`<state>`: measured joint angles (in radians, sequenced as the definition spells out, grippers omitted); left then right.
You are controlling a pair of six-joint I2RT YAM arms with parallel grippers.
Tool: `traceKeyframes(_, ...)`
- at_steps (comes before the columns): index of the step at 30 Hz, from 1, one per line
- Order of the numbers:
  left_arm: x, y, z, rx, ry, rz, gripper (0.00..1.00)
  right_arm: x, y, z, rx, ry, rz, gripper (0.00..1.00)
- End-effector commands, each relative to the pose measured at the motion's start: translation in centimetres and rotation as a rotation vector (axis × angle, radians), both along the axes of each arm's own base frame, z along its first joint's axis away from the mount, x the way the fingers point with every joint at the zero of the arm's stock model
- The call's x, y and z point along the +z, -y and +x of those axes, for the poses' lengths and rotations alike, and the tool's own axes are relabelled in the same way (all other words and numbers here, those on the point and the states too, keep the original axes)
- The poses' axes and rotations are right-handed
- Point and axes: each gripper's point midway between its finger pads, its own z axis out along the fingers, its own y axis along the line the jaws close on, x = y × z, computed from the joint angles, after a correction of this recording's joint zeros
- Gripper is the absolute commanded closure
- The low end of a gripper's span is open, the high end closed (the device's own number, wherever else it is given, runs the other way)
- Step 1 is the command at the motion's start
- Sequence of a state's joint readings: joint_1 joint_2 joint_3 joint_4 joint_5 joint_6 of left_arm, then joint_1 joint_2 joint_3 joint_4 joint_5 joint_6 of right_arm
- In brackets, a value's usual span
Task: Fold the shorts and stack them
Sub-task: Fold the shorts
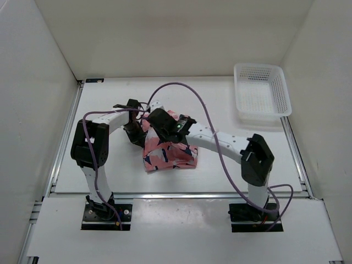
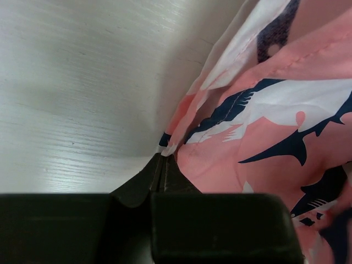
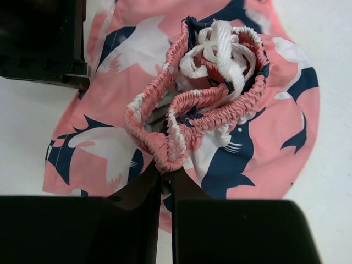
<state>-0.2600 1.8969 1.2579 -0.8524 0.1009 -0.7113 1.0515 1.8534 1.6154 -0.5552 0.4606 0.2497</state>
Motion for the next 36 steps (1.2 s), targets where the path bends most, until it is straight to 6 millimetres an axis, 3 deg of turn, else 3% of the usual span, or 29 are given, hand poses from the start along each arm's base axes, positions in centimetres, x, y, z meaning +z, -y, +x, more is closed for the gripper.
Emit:
traceKeyframes(1,1.1,0.7,1.3,-0.007,0.047,-0.037,0.9,1.2,-1.4,0.9,0.019,0.035,0.005,1.0)
traceKeyframes(6,1.4,0.4,1.5,-0.007,0.057,-0.038,0.9,-1.1,-3.8,0.4,0.073,-0.008,0.027,1.0)
traceKeyframes(11,1.9,0.3,1.6,-0.001,0.058,-0.078,0.89,-1.5,-6.6,0.0,0.133,-0.038,0.081,1.0)
traceKeyframes(12,2.2,0.0,2.0,-0.008,0.068,-0.09,0.83,-1.2,-6.5,-0.5,0.14,-0.064,0.081,0.68)
traceKeyframes(13,2.4,0.2,2.0,-0.018,0.065,-0.122,0.71,-0.8,-7.0,-0.8,0.158,-0.075,0.1,0.37)
traceKeyframes(14,3.2,-0.1,2.3,-0.019,0.079,-0.136,0.66,1.0,-6.7,-1.0,0.153,-0.061,0.135,0.2)
traceKeyframes(16,4.8,-1.4,2.9,-0.007,0.103,-0.156,0.5,3.5,-5.6,-1.3,0.155,-0.04,0.18,0.07)
traceKeyframes(18,7.1,-2.6,4.1,0.003,0.16,-0.157,0.34,4.9,-4.8,-1.6,0.162,-0.037,0.213,0.07)
traceKeyframes(19,7.4,-3.1,3.9,-0.003,0.149,-0.126,0.33,6.7,-3.8,-1.7,0.15,-0.029,0.254,0.07)
traceKeyframes(20,8.4,-3.7,4.2,0.01,0.17,-0.112,0.32,5.8,-2.7,-1.9,0.123,-0.054,0.248,0.1)
traceKeyframes(21,9.8,-4.0,4.8,0.003,0.206,-0.097,0.32,7.3,-1.3,-1.6,0.097,-0.042,0.292,0.12)
traceKeyframes(22,10.1,-4.4,5.0,0.009,0.213,-0.071,0.32,7.4,-0.7,-1.5,0.085,-0.058,0.32,0.25)
traceKeyframes(23,11.2,-4.7,4.9,0.003,0.234,-0.054,0.35,5.5,0.8,-1.7,0.035,-0.108,0.315,0.36)
traceKeyframes(24,12.3,-3.9,5.3,-0.024,0.273,-0.043,0.45,6.3,2.5,-0.5,-0.017,-0.103,0.355,0.5)
traceKeyframes(25,12.9,-3.7,5.3,-0.036,0.289,-0.015,0.48,5.8,3.3,-0.1,-0.046,-0.118,0.371,0.75)
traceKeyframes(26,13.3,-2.9,5.3,-0.067,0.304,-0.017,0.5,4.3,4.0,-0.1,-0.077,-0.173,0.375,0.82)
traceKeyframes(27,14.1,-1.3,5.5,-0.106,0.33,-0.027,0.5,4.1,5.5,1.0,-0.12,-0.183,0.388,0.84)
traceKeyframes(28,14.5,-0.6,5.5,-0.136,0.343,-0.029,0.5,3.7,6.0,1.3,-0.135,-0.203,0.395,0.84)
traceKeyframes(30,13.8,1.7,5.2,-0.206,0.331,-0.026,0.34,3.1,7.2,2.2,-0.171,-0.232,0.411,0.76)
traceKeyframes(31,13.5,2.4,5.3,-0.237,0.327,-0.024,0.24,2.3,7.3,2.1,-0.168,-0.262,0.408,0.6)
traceKeyframes(32,12.8,3.0,5.0,-0.265,0.307,-0.032,0.12,2.1,7.7,2.2,-0.175,-0.275,0.405,0.52)
traceKeyframes(34,10.4,4.5,4.5,-0.317,0.244,-0.032,0.09,1.7,8.7,3.0,-0.212,-0.294,0.409,0.4)
traceKeyframes(35,9.6,4.9,4.5,-0.327,0.231,-0.031,0.08,0.8,9.4,3.3,-0.232,-0.313,0.401,0.29)
traceKeyframes(36,9.0,5.1,4.7,-0.34,0.223,-0.039,0.1,0.8,9.4,3.3,-0.235,-0.331,0.418,0.29)
